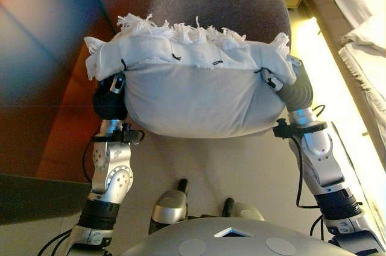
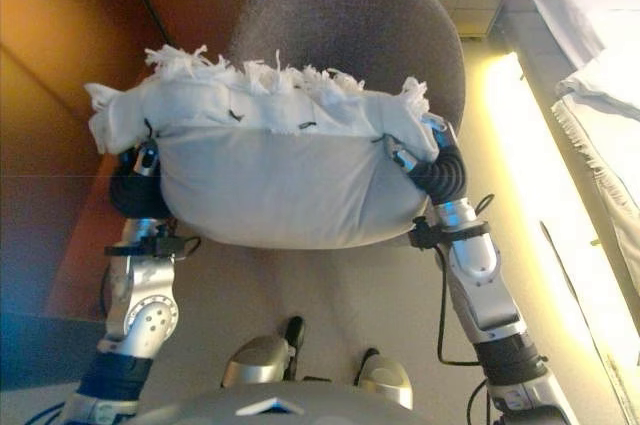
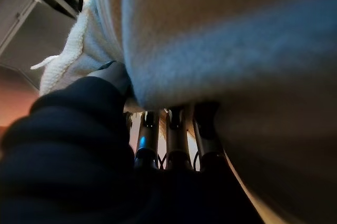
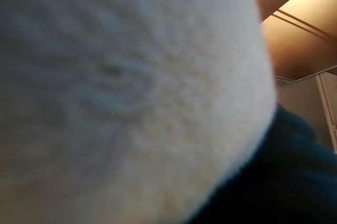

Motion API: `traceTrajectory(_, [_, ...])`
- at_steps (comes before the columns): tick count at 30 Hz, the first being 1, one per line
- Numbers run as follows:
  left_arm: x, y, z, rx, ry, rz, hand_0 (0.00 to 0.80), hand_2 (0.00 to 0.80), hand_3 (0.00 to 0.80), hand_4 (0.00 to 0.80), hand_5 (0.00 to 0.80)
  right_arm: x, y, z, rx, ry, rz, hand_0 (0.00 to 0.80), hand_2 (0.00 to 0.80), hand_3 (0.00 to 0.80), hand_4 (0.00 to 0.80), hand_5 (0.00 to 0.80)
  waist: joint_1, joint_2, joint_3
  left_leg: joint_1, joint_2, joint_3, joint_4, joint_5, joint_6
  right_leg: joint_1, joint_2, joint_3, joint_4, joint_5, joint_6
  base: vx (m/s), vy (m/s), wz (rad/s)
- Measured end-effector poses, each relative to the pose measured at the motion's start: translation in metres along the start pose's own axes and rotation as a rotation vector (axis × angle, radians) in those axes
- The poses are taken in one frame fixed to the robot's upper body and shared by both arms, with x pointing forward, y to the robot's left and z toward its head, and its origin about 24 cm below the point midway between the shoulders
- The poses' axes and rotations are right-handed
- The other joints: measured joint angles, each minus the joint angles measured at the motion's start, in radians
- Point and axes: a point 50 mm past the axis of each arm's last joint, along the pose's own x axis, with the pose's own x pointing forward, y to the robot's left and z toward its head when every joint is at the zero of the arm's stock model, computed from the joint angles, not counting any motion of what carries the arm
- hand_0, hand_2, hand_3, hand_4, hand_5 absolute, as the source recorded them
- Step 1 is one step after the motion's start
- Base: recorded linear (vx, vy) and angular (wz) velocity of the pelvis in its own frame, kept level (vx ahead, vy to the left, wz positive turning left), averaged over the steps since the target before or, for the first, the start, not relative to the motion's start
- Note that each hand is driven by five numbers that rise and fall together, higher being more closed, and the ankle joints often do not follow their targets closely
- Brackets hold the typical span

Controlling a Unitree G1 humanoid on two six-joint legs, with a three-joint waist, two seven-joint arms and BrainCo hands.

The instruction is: Pick up the cushion and take it to the sofa

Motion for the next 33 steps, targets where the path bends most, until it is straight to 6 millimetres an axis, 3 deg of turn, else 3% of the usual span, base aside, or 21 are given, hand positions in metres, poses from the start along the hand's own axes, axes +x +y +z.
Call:
traceTrajectory(4, [0.0, 0.0, 0.0, 0.0, 0.01, -0.01, 0.8, 0.8, 0.8, 0.8, 0.8, 0.0, 0.002, 0.0, 0.003, -0.006, -0.016, 0.8, 0.8, 0.8, 0.8, 0.8, -0.016, -0.007, -0.004, 0.004, -0.013, 0.001, 0.004, -0.004, 0.006, -0.007, -0.002, 0.006, 0.024, -0.009, 0.005, 0.078, 0.097, -0.03])
traceTrajectory(8, [0.0, -0.001, -0.002, -0.005, 0.02, -0.024, 0.8, 0.8, 0.8, 0.8, 0.8, -0.004, 0.003, -0.003, -0.013, 0.006, -0.061, 0.8, 0.8, 0.8, 0.8, 0.8, -0.053, 0.002, 0.001, -0.009, -0.013, -0.005, 0.064, -0.048, 0.026, -0.141, -0.028, 0.033, 0.327, -0.039, 0.017, 0.116, 0.073, 0.03])
traceTrajectory(10, [0.001, 0.001, -0.001, 0.013, 0.031, -0.036, 0.8, 0.8, 0.8, 0.8, 0.8, -0.01, 0.003, -0.007, -0.02, 0.031, -0.064, 0.8, 0.8, 0.8, 0.8, 0.8, -0.062, -0.009, -0.005, 0.022, -0.008, -0.005, 0.05, -0.051, 0.026, -0.154, -0.038, 0.042, 0.363, -0.042, 0.014, 0.232, -0.162, -0.05])
traceTrajectory(12, [0.002, 0.003, 0.003, 0.036, 0.031, -0.047, 0.8, 0.8, 0.8, 0.8, 0.8, -0.011, 0.004, -0.006, -0.03, 0.031, -0.049, 0.8, 0.8, 0.8, 0.8, 0.8, -0.071, -0.024, -0.012, 0.016, -0.004, -0.006, 0.045, -0.052, 0.024, -0.169, -0.039, 0.056, 0.294, -0.049, 0.01, 0.28, -0.253, -0.09])
traceTrajectory(14, [0.004, 0.001, 0.003, 0.032, 0.031, -0.054, 0.8, 0.8, 0.8, 0.8, 0.8, -0.011, 0.004, -0.006, -0.029, 0.026, -0.054, 0.8, 0.8, 0.8, 0.8, 0.8, -0.081, -0.027, -0.014, 0.003, 0.003, -0.014, 0.049, -0.053, 0.021, -0.169, -0.059, 0.067, 0.133, -0.024, 0.027, 0.295, -0.298, 0.04])
traceTrajectory(18, [0.004, -0.001, -0.002, 0.014, 0.039, -0.047, 0.8, 0.8, 0.8, 0.8, 0.8, -0.011, 0.003, -0.007, -0.028, 0.031, -0.07, 0.8, 0.8, 0.8, 0.8, 0.8, -0.093, -0.032, -0.013, 0.006, 0.029, -0.043, 0.062, -0.077, -0.03, -0.157, -0.131, 0.105, -0.042, 0.131, 0.074, 0.317, -0.381, 0.11])
traceTrajectory(19, [0.004, -0.001, -0.002, 0.015, 0.04, -0.045, 0.8, 0.8, 0.8, 0.8, 0.8, -0.011, 0.004, -0.009, -0.026, 0.037, -0.071, 0.8, 0.8, 0.8, 0.8, 0.8, -0.104, -0.032, -0.011, 0.012, 0.048, -0.063, 0.062, -0.083, -0.054, -0.134, -0.14, 0.101, -0.08, 0.188, 0.089, 0.306, -0.383, 0.2])
traceTrajectory(20, [0.003, -0.001, -0.004, 0.008, 0.043, -0.039, 0.8, 0.8, 0.8, 0.8, 0.8, -0.012, 0.003, -0.01, -0.031, 0.044, -0.071, 0.8, 0.8, 0.8, 0.8, 0.8, -0.105, -0.023, -0.005, 0.024, 0.07, -0.07, 0.058, -0.087, -0.065, -0.12, -0.121, 0.09, -0.088, 0.207, 0.084, 0.317, -0.391, 0.19])
traceTrajectory(23, [0.002, -0.009, -0.014, -0.026, 0.066, -0.054, 0.8, 0.8, 0.8, 0.8, 0.8, -0.011, -0.012, -0.009, -0.099, 0.059, -0.08, 0.8, 0.8, 0.8, 0.8, 0.8, -0.132, 0.044, 0.029, 0.04, 0.151, -0.096, 0.081, -0.093, -0.074, -0.108, -0.038, 0.054, -0.006, 0.143, 0.035, 0.306, -0.418, 0.12])
traceTrajectory(25, [0.005, -0.013, -0.018, -0.032, 0.07, -0.065, 0.8, 0.8, 0.8, 0.8, 0.8, -0.01, -0.021, -0.006, -0.12, 0.057, -0.086, 0.8, 0.8, 0.8, 0.8, 0.8, -0.147, 0.044, 0.034, 0.04, 0.173, -0.102, 0.097, -0.097, -0.082, -0.126, -0.022, 0.054, 0.064, 0.093, 0.022, 0.371, -0.375, 0.07])
traceTrajectory(28, [0.005, -0.015, -0.019, -0.039, 0.07, -0.064, 0.8, 0.8, 0.8, 0.8, 0.8, -0.008, -0.024, -0.001, -0.107, 0.041, -0.089, 0.8, 0.8, 0.8, 0.8, 0.8, -0.167, 0.031, 0.039, 0.07, 0.199, -0.112, 0.078, -0.146, -0.102, -0.16, -0.007, 0.062, 0.198, 0.007, 0.004, 0.444, -0.31, 0.06])
traceTrajectory(30, [0.002, -0.009, -0.017, -0.028, 0.079, -0.044, 0.8, 0.8, 0.8, 0.8, 0.8, -0.008, -0.021, -0.002, -0.089, 0.049, -0.062, 0.8, 0.8, 0.8, 0.8, 0.8, -0.157, 0.003, 0.035, 0.092, 0.204, -0.112, 0.092, -0.133, -0.118, -0.178, 0.003, 0.071, 0.28, -0.06, -0.005, 0.311, -0.395, 0.07])
traceTrajectory(31, [0.001, -0.008, -0.015, -0.024, 0.075, -0.04, 0.8, 0.8, 0.8, 0.8, 0.8, -0.008, -0.02, -0.002, -0.087, 0.047, -0.05, 0.8, 0.8, 0.8, 0.8, 0.8, -0.152, -0.01, 0.035, 0.066, 0.192, -0.11, 0.139, -0.128, -0.13, -0.188, 0.004, 0.065, 0.291, -0.079, -0.014, 0.258, -0.452, 0.19])
traceTrajectory(33, [-0.003, -0.004, -0.013, -0.02, 0.083, -0.032, 0.8, 0.8, 0.8, 0.8, 0.8, -0.011, -0.015, -0.006, -0.06, 0.06, -0.038, 0.8, 0.8, 0.8, 0.8, 0.8, -0.124, -0.055, 0.037, -0.044, 0.168, -0.108, 0.328, -0.087, -0.103, -0.183, -0.007, 0.067, 0.277, -0.078, -0.036, 0.146, -0.279, 0.1])
